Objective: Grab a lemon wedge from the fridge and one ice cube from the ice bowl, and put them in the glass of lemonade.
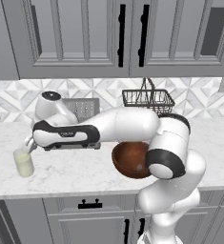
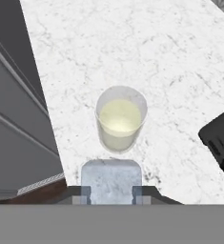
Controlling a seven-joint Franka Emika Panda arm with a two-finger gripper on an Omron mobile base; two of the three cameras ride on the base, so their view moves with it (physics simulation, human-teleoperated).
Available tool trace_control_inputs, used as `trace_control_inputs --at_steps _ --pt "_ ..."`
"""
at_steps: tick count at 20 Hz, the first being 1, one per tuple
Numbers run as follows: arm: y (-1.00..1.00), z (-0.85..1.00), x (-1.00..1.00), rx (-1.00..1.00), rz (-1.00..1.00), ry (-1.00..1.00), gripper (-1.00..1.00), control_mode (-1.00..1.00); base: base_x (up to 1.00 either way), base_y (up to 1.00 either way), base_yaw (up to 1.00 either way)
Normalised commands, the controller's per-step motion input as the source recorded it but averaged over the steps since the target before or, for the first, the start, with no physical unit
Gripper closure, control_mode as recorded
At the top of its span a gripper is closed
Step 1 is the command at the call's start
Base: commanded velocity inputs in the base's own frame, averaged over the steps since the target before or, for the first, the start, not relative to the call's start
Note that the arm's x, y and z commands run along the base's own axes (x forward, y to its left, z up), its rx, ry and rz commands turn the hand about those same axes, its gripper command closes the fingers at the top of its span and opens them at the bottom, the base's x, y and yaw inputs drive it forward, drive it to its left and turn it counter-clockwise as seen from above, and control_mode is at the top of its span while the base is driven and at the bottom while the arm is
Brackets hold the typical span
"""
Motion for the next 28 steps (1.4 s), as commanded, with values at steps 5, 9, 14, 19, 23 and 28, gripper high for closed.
trace_control_inputs --at_steps 5,9,14,19,23,28 --pt "0.31 0.00 0.00 -0.08 0.00 0.01 1.00 -1.00 0.00 0.00 0.00" --pt "0.14 0.00 0.02 0.00 0.00 0.00 1.00 -1.00 0.00 0.00 0.00" --pt "0.04 -0.08 0.19 0.00 0.00 0.00 1.00 -1.00 0.00 0.00 0.00" --pt "0.00 -0.26 0.28 0.00 0.00 0.00 1.00 -1.00 0.00 0.00 0.00" --pt "0.06 0.00 0.00 0.00 0.00 0.00 1.00 -1.00 0.00 0.00 0.00" --pt "0.01 -0.02 0.00 0.00 0.00 0.00 1.00 -1.00 0.00 0.00 0.00"
